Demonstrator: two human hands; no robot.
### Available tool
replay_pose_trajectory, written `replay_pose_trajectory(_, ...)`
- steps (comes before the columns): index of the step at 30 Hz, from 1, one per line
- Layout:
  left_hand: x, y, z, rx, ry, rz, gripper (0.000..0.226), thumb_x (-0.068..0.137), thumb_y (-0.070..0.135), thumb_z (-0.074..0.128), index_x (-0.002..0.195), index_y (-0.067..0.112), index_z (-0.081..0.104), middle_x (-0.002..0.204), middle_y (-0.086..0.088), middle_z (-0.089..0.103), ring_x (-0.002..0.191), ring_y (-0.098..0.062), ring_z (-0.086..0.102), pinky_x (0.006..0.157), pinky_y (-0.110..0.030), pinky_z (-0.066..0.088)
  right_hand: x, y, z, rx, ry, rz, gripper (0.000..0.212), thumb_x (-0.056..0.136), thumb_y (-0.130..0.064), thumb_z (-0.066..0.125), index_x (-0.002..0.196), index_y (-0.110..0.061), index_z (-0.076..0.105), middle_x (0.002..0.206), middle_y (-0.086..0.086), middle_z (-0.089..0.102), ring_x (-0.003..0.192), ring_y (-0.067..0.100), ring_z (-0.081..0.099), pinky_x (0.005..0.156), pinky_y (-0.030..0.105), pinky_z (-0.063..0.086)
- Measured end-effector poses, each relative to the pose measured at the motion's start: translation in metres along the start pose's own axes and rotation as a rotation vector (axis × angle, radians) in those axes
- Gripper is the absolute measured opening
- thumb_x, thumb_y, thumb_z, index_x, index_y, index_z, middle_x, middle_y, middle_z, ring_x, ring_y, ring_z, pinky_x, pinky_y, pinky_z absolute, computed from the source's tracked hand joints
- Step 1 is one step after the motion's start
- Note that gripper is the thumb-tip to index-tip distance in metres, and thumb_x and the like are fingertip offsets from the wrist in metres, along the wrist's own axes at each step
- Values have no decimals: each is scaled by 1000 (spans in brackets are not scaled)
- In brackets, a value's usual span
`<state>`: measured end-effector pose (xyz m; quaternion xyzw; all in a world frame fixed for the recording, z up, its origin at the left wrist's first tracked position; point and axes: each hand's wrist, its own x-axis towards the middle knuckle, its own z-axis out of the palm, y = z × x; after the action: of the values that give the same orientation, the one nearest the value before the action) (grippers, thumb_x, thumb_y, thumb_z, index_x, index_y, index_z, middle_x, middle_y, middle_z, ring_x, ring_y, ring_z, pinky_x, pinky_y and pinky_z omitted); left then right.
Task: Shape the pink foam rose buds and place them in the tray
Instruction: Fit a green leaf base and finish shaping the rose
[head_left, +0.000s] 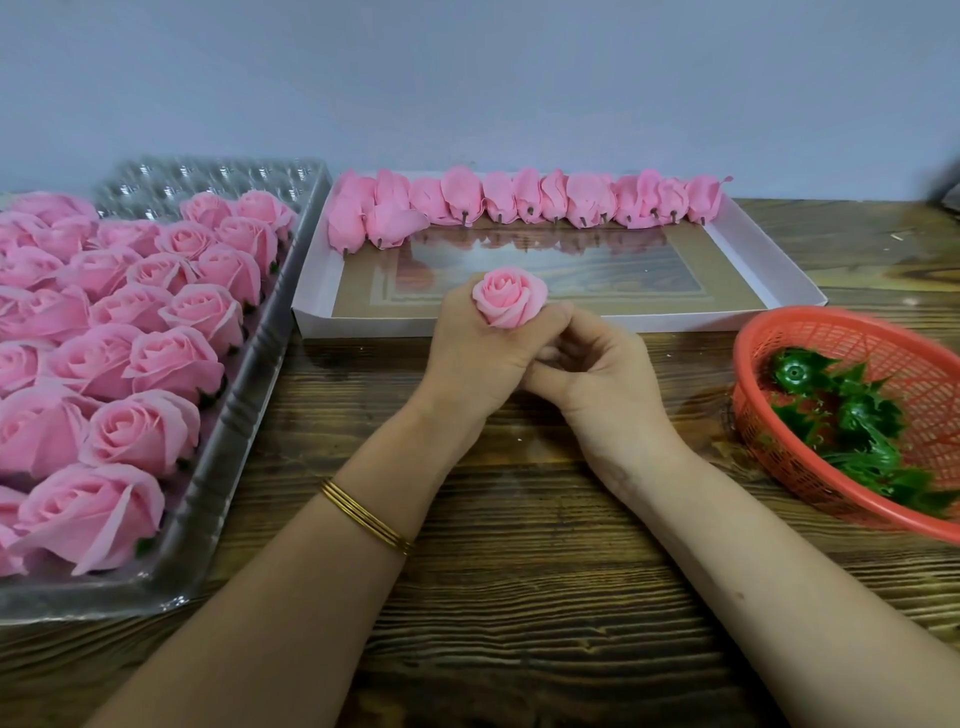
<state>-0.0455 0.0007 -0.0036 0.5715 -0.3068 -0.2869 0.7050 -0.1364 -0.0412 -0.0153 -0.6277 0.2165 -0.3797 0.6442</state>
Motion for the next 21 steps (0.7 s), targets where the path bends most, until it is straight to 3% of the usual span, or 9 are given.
replay_pose_trajectory(2, 1, -1, 0, -18, -11, -10, 16, 78, -7, 71, 87, 1, 61, 74, -18, 55, 70, -26, 57, 71, -48, 57, 0, 1, 0, 25, 3, 2, 30, 71, 20, 69, 94, -1, 67, 79, 2, 70, 77, 5, 65, 77, 18, 53)
replay_pose_trajectory(6, 2, -4, 0, -50, -39, -21, 16, 74, -1, 73, 86, 0, 61, 75, -19, 57, 71, -28, 59, 76, -56, 56, 0, 2, 0, 61, 5, 25, 34, 70, 17, 71, 92, -9, 71, 78, -5, 74, 80, 5, 68, 79, 19, 53)
replay_pose_trajectory(11, 3, -6, 1, -65, -63, -19, 15, 67, 10, 74, 75, 7, 62, 67, -12, 60, 62, -22, 63, 64, -39, 59, 1, 2, -1, 81, 3, 39, 34, 70, 17, 71, 91, -9, 72, 80, -2, 75, 82, 9, 69, 80, 22, 54)
replay_pose_trajectory(13, 4, -7, 1, -72, -80, -19, 12, 67, 9, 73, 70, 11, 62, 64, -8, 61, 60, -19, 63, 63, -35, 59, 1, 2, -2, 82, 1, 48, 33, 71, 18, 70, 90, -8, 72, 79, -1, 74, 81, 9, 68, 81, 23, 55)
replay_pose_trajectory(21, 5, -7, -4, -70, -147, -15, 13, 76, -3, 72, 82, 3, 62, 72, -14, 60, 66, -22, 63, 67, -38, 59, 1, 1, 0, 101, 20, 77, 31, 70, 20, 69, 91, -2, 72, 79, 6, 73, 81, 14, 68, 86, 30, 55)
